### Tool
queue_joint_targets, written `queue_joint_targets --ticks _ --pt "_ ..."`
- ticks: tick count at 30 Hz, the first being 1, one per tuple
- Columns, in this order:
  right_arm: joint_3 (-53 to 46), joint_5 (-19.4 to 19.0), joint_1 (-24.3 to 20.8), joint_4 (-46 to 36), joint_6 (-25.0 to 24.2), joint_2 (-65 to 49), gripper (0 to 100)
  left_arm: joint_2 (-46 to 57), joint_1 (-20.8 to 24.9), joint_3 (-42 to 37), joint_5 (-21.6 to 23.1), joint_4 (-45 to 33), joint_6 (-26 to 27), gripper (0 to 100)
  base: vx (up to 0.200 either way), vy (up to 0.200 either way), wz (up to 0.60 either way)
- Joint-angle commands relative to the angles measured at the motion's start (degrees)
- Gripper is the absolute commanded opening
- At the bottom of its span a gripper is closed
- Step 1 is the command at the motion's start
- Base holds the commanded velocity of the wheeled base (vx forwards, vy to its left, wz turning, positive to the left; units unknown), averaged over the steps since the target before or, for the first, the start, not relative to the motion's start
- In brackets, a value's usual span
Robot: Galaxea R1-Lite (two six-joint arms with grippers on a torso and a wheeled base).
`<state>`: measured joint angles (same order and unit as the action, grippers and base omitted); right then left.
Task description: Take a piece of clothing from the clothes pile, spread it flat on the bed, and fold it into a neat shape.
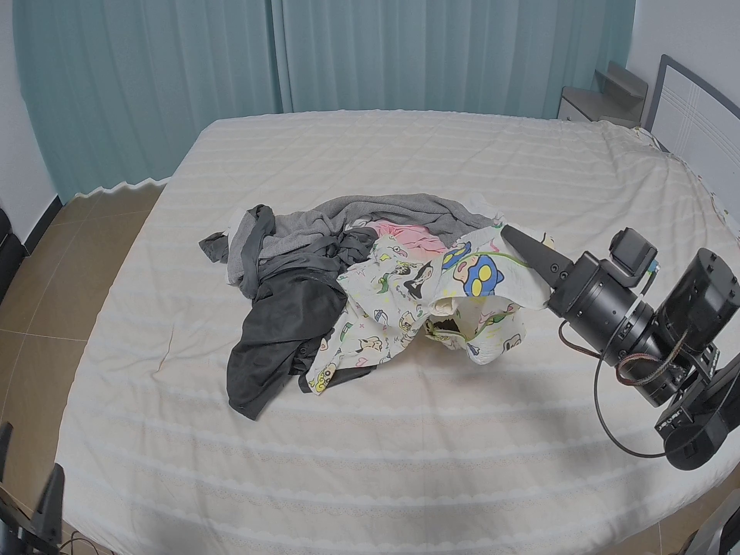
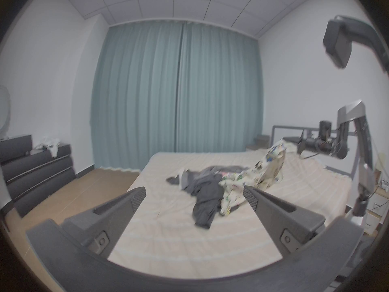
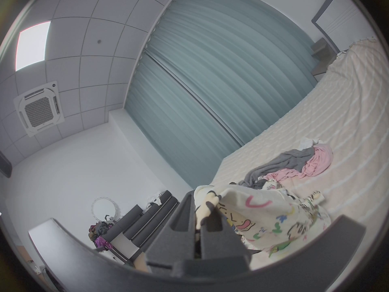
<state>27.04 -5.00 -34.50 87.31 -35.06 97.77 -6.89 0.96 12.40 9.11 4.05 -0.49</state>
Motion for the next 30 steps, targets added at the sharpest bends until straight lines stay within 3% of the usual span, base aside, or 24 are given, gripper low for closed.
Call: queue_joint_targets --ticks 1,3,5,6,8,10,14,15,17,21,30 --pt "0.12 -1.77 -3.91 -2.85 2.1 -9.97 0 -22.47 1.06 15.99 17.96 -3.43 6.11 100 0.0 0.0 0.0" --pt "-0.41 -2.12 -4.35 -3.11 3.68 -10.58 0 -26.95 1.59 16.25 22.97 -3.96 9.01 100 0.0 0.0 0.0" --pt "-0.76 -2.38 -5.4 -3.11 5.09 -11.28 0 -32.4 3.17 16.25 25.26 -3.96 12.09 100 0.0 0.0 0.0" --pt "-0.76 -2.38 -5.4 -3.11 5.09 -11.28 0 -32.4 3.17 16.25 25.26 -3.96 12.09 100 0.0 0.0 0.0" --pt "-0.85 -2.38 -7.69 -3.11 6.5 -12.69 0 -41.98 7.74 15.82 22.18 -4.22 17.63 100 0.0 0.0 0.0" --pt "-0.5 -2.38 -9.71 -3.29 7.11 -13.39 0 -47.78 10.73 15.38 19.11 -3.87 19.21 100 0.0 0.0 0.0" --pt "-0.14 -2.74 -12.43 -4.78 7.29 -13.22 0 -53.23 16.18 14.5 18.58 -3.7 18.94 100 0.0 0.0 0.0" --pt "0.21 -3.79 -12.79 -6.36 7.37 -13.04 0 -55.87 19.52 13.44 18.58 -3.52 19.03 100 0.0 0.0 0.0" --pt "2.23 -5.64 -12.7 -7.59 7.46 -13.48 0 -58.42 21.71 12.74 18.58 -3.52 19.3 100 0.0 0.0 0.0" --pt "5.66 -6.95 -12.61 -9.79 7.37 -13.83 0 -61.93 23.21 12.74 18.58 -3.17 19.65 100 0.0 0.0 0.0" --pt "6.45 -8.71 -14.9 -10.49 7.29 -15.77 0 -74.59 25.67 11.42 17.61 7.82 19.74 100 0.0 0.0 0.0"
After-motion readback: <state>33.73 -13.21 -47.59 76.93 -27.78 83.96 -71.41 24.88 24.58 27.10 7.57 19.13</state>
